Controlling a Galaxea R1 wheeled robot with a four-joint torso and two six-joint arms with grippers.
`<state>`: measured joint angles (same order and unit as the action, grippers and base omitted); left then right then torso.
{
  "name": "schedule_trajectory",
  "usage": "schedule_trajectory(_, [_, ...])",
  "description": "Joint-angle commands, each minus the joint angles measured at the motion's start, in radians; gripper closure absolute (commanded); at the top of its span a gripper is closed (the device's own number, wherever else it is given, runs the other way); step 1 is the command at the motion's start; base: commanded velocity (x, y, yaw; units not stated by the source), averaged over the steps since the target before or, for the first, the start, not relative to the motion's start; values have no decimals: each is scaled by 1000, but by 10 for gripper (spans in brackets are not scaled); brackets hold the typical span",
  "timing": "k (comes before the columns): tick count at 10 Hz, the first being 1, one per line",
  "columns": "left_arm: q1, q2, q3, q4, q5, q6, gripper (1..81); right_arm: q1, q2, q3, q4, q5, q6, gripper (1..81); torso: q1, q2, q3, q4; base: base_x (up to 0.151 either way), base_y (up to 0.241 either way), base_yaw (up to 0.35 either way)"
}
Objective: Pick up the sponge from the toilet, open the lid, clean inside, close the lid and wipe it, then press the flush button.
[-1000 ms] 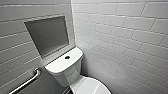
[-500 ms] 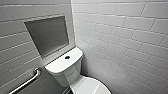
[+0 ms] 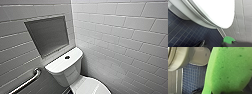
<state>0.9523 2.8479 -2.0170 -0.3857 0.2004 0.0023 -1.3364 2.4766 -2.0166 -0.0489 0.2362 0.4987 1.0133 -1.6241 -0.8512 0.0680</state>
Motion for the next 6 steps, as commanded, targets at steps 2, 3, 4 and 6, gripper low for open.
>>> schedule_trajectory(2, [-122,119,-123,-24,57,8,10,35,-14,-10,-19,-41,0,811,0,0,0,0,0,0,0])
schedule_trajectory(3, [-132,133,-132,-25,57,7,10,35,-12,-7,-19,-41,0,811,0,0,0,0,0,0,0])
schedule_trajectory(4, [-138,139,-134,-28,56,1,10,35,-11,-10,-19,-41,0,811,0,0,0,0,0,0,0])
schedule_trajectory(6, [-157,144,-132,-65,56,-1,10,35,-6,-17,-19,-41,4,811,0,0,0,0,0,0,0])
